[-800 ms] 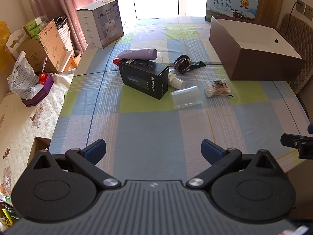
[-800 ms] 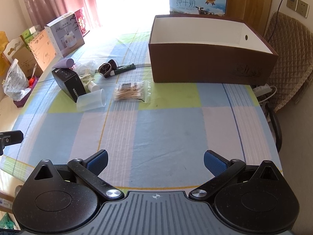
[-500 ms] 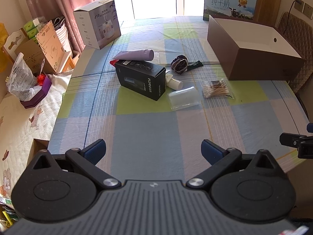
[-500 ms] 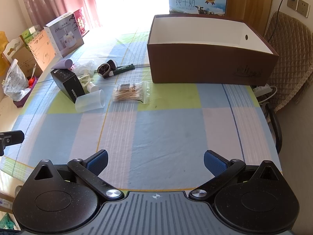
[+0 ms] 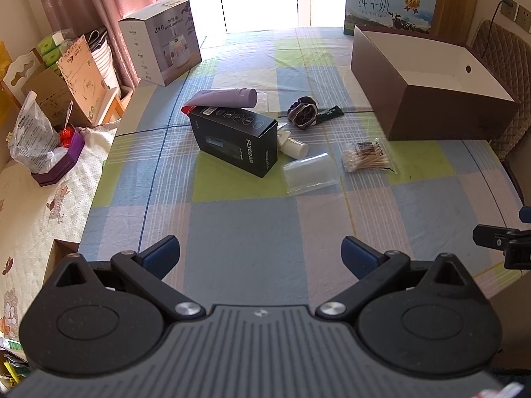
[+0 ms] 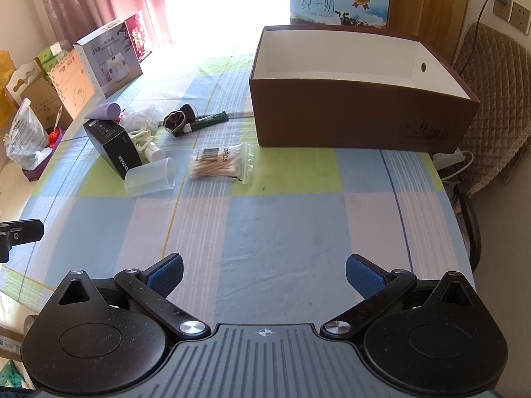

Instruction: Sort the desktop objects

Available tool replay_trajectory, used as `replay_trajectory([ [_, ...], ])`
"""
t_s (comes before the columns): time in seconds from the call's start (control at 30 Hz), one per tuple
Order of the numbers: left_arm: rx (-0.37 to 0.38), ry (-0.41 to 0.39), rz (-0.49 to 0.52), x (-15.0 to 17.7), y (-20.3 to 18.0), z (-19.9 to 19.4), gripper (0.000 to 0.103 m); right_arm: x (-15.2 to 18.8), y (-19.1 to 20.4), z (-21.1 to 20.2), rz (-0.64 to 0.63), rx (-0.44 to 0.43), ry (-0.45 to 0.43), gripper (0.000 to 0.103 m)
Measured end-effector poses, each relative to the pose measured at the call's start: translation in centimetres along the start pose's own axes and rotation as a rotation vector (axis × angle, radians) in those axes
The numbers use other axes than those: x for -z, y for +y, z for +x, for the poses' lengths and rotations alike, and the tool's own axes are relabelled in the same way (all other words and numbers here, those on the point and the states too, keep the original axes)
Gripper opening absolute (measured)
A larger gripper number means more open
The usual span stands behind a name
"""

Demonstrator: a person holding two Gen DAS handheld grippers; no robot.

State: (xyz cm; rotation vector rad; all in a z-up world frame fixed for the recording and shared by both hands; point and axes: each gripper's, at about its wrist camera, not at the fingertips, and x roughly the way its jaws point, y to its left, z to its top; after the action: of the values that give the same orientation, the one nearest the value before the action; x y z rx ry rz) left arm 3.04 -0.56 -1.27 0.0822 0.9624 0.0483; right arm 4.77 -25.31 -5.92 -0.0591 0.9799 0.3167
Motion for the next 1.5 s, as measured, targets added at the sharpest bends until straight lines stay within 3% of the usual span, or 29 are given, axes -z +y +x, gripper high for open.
replay_trajectory([
  [0.73, 0.005, -0.019, -0.014, -1.8, -0.7, 1.5, 0.102, -2.1, -0.9, 1.3, -0.012, -0.012, -0.007, 0.101],
  [0.97, 0.024, -0.038, -0.003, -2.1, -0.9, 2.3, 0.102, -2.4, -1.4, 1.7, -0.014, -0.052, -0.034, 0.101],
  [1.2, 0.066, -0.066, 0.063, -2.4, -1.6, 4.5, 0.102, -2.8, -2.1, 3.2, -0.018, -0.124, -0.074, 0.101],
  [1.5, 0.135, -0.102, 0.201, -3.2, -3.1, 8.9, 0.097, -3.6, -3.6, 6.0, -0.014, -0.09, -0.06, 0.101],
])
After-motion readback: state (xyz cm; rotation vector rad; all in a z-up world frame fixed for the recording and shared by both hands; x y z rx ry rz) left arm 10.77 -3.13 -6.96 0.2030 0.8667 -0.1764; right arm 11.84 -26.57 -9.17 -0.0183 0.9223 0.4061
